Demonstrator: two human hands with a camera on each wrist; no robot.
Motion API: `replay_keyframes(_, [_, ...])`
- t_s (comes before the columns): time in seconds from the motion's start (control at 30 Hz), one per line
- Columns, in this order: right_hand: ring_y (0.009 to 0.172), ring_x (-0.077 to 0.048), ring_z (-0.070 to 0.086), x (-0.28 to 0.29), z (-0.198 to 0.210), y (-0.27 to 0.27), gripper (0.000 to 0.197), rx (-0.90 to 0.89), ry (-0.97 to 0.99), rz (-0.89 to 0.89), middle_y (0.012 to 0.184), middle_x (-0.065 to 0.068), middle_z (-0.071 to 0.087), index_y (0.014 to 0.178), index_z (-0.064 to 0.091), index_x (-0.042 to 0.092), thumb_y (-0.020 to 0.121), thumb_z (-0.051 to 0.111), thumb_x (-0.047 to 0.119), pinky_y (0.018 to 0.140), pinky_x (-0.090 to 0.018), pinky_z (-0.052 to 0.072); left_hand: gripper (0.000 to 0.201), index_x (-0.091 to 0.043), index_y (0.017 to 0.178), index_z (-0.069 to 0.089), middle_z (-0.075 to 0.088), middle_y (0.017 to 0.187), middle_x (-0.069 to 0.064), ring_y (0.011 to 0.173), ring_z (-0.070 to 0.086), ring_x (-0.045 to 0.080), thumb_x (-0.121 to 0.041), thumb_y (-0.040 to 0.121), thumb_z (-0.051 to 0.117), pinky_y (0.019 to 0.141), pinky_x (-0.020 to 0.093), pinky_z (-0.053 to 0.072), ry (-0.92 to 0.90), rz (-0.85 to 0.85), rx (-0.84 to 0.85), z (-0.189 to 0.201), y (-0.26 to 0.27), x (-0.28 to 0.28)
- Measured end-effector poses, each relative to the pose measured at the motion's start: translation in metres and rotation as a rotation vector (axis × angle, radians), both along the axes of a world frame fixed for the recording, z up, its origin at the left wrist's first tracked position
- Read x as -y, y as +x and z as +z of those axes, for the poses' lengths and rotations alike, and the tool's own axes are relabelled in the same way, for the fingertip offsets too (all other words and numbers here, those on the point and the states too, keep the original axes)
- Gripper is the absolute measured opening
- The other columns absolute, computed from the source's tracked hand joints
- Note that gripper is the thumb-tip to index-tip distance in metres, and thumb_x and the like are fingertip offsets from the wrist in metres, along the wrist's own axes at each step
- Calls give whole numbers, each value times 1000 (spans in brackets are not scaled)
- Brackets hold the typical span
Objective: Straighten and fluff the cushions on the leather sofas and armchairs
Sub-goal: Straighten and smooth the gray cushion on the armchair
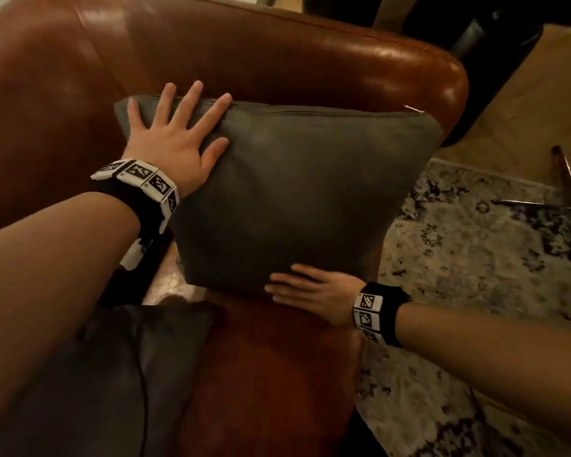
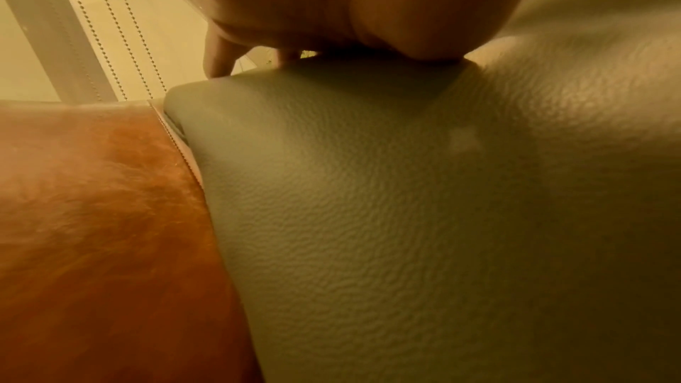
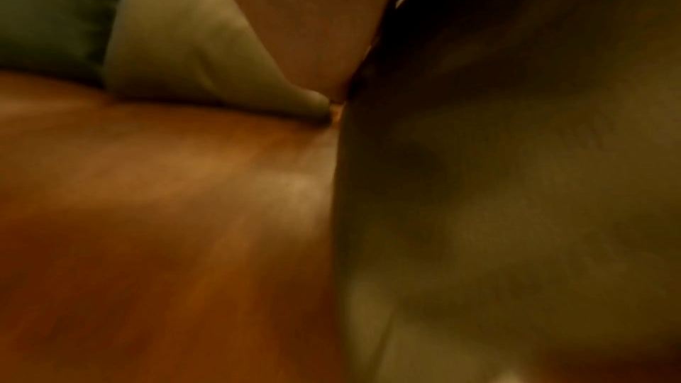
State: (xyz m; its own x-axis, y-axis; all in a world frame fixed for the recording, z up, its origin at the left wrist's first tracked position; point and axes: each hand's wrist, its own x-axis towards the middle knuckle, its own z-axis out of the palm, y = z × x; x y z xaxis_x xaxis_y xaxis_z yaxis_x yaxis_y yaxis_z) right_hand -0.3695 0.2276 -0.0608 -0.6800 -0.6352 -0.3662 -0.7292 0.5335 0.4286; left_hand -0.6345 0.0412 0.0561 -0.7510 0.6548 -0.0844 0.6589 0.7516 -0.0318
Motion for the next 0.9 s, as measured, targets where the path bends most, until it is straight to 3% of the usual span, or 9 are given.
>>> replay_keyframes(0.1, [150, -26, -2, -35, -5, 32, 68, -8, 63, 46, 162, -5, 14, 152, 29, 15, 88, 48, 26, 117, -50, -21, 58, -50, 146, -14, -4, 163, -5, 150, -3, 32, -64, 94, 5, 112, 69, 4, -3, 24, -9, -1, 4, -1])
replay_keyframes(0.2, [151, -26, 7, -34, 14, 27, 60, -74, -345, 3, 161, -6, 22, 150, 36, 16, 91, 48, 21, 123, -45, 0, 60, -36, 153, -3, 1, 164, 1, 150, -3, 31, -51, 98, 18, 117, 61, 2, 148, -22, -107, 4, 25, -10])
replay_keyframes(0.3, [148, -26, 21, -10, 70, -32, 58, -311, -657, -290, 157, -6, 31, 149, 37, 16, 91, 40, 17, 121, -46, 13, 60, -20, 154, 15, 13, 162, 7, 150, 6, 27, -38, 98, 30, 122, 48, 8, 340, -258, -123, 1, 64, -41])
replay_keyframes(0.43, [151, -23, 11, -60, 103, -63, 59, -430, -647, -780, 162, -2, 21, 154, 27, 25, 100, 37, 46, 122, -46, 11, 64, -29, 155, 2, 1, 164, 0, 151, 0, 21, -52, 98, 20, 123, 42, 4, 175, -245, -56, -14, 63, -51])
replay_keyframes(0.53, [151, -18, 5, -93, 107, -47, 63, -445, -676, -999, 164, -3, 14, 156, 16, 23, 100, 26, 49, 123, -38, 4, 68, -33, 154, -4, -3, 164, -6, 151, -4, 19, -60, 95, 12, 122, 42, 0, 92, -146, -60, -11, 30, -21])
replay_keyframes(0.6, [150, -19, 14, -88, 117, -46, 60, -470, -714, -1037, 161, -4, 23, 154, 25, 21, 99, 31, 46, 122, -38, 8, 68, -33, 154, -5, -2, 163, -8, 151, -4, 21, -63, 94, 10, 122, 47, -1, 53, -96, -61, -4, 24, -13])
replay_keyframes(0.7, [135, -25, 37, -70, 142, -67, 47, -575, -792, -1039, 141, -4, 48, 137, 49, 20, 96, 43, 41, 113, -44, 20, 68, -29, 154, -2, 5, 163, -4, 151, 0, 22, -60, 95, 10, 121, 50, 1, 99, -75, -40, 8, 27, -31])
replay_keyframes(0.8, [135, -24, 38, -56, 158, -103, 49, -436, -784, -1066, 141, -4, 48, 139, 47, 21, 97, 40, 46, 117, -45, 20, 65, -25, 154, 8, 25, 159, -2, 149, 17, 20, -55, 97, 13, 122, 47, 4, 110, -131, 44, 14, 24, -59])
replay_keyframes(0.9, [130, -21, 45, -47, 158, -126, 52, -173, -737, -1156, 137, -1, 52, 138, 47, 24, 98, 35, 56, 112, -42, 28, 56, -26, 141, 37, 48, 140, -2, 133, 41, 21, -56, 96, 22, 117, 47, 19, 80, -133, 34, 18, 21, -71])
